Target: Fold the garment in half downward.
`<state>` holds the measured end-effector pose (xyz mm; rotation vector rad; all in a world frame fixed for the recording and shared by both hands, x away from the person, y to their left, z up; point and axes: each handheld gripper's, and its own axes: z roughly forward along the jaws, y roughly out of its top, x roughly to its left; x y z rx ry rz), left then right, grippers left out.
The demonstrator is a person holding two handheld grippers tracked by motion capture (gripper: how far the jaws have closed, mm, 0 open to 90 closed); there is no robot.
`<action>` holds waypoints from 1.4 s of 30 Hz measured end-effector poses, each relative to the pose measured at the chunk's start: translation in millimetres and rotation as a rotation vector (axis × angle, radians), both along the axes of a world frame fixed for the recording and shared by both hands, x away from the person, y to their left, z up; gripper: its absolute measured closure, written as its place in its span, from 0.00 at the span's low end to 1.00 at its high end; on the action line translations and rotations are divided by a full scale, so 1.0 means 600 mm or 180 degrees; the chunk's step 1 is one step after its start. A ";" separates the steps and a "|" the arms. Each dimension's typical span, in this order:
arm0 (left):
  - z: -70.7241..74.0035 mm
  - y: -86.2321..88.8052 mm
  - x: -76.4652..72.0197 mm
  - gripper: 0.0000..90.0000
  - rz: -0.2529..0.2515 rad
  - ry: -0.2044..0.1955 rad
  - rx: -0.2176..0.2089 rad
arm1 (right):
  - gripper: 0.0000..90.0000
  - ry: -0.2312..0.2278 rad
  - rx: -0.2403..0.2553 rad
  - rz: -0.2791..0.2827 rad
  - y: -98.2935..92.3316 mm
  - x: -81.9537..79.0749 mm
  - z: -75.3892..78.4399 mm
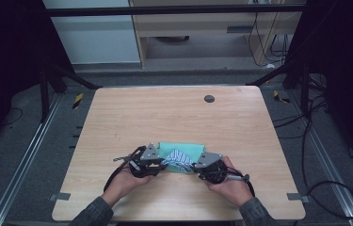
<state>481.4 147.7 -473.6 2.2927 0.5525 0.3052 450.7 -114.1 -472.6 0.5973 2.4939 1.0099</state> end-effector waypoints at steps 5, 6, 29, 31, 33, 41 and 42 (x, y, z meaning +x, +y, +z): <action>0.001 0.001 0.001 0.83 0.0002 -0.0018 0.0029 | 0.84 0.0025 0.0041 0.0031 0.002 0.001 0.000; 0.002 0.001 0.002 0.84 -0.0004 -0.0021 0.0033 | 0.82 0.0033 0.0061 0.0028 0.004 0.003 0.001; -0.012 0.008 -0.015 0.92 -0.0182 -0.0067 0.0190 | 0.95 0.0106 -0.0110 0.0256 0.023 -0.012 -0.018; -0.014 0.008 -0.017 0.92 -0.0202 -0.0061 0.0212 | 0.96 0.0117 -0.0151 0.0287 0.024 -0.014 -0.020; -0.016 0.010 -0.020 0.92 -0.0230 -0.0049 0.0226 | 0.96 0.0137 -0.0181 0.0321 0.026 -0.015 -0.020; -0.022 0.012 -0.026 0.93 -0.0272 0.0003 0.0240 | 0.96 0.0205 -0.0282 0.0353 0.027 -0.013 -0.021; -0.022 0.012 -0.026 0.93 -0.0273 0.0010 0.0236 | 0.96 0.0211 -0.0283 0.0345 0.027 -0.013 -0.022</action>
